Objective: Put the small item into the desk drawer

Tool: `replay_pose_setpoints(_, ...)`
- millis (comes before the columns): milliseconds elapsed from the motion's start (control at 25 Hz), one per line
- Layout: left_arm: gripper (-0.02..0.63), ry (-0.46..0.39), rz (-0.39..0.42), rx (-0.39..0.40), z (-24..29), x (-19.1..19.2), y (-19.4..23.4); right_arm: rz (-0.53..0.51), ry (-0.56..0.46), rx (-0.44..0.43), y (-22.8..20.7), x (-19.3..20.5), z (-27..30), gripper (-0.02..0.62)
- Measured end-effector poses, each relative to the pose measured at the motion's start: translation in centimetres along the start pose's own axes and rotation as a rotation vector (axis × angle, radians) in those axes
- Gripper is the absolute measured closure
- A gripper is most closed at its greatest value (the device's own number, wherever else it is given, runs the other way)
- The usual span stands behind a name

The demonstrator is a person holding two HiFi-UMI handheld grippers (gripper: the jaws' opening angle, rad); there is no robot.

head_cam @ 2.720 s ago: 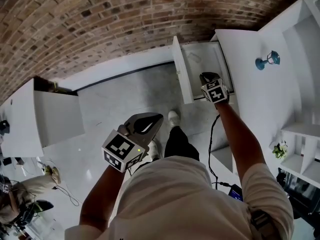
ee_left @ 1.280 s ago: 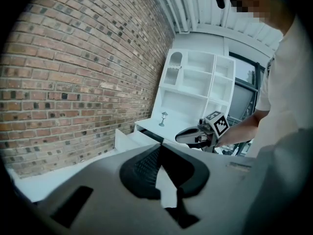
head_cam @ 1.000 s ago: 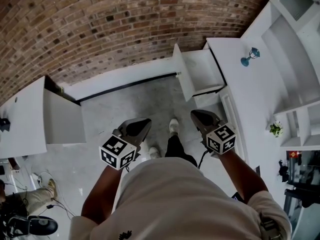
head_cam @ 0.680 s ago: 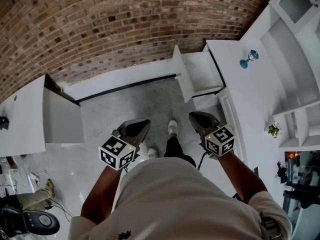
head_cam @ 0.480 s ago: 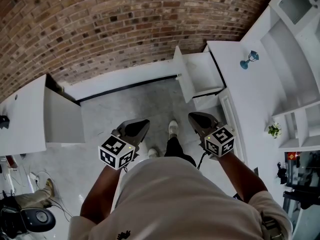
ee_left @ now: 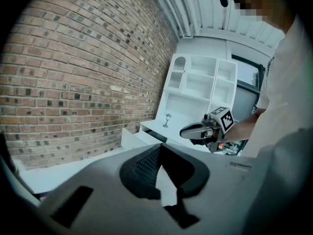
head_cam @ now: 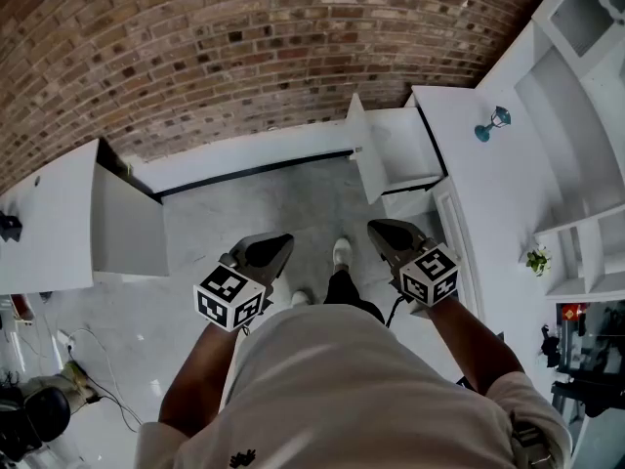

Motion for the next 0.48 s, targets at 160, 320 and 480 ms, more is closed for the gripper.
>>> replay_pose_setpoints(160, 0.601, -0.002, -0.01, -0.006, -0.49, 0.41, 0.13, -0.008, 0.002, -0.011, 0.5, -0.17, 0.23, 0.583)
replay_pose_setpoints(320, 0.601, -0.002, -0.018, -0.006, -0.65, 0.7, 0.18, -0.014, 0.005, -0.017, 0.79, -0.26, 0.22, 0.583)
replay_pose_setpoints(480, 0.601, -0.001, -0.022, 0.0, -0.62, 0.91, 0.13, -0.015, 0.009, -0.018, 1.02, -0.18, 0.16, 0.583)
Point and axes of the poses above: the fingertips, and each gripper's own axes: z forward along the fingers, y to its left, x out of its underside, the point moved 6 cm from there along -z, backward along the fingers, and after that the axes turned 13 degrees about -z, right-handed, at the moved point
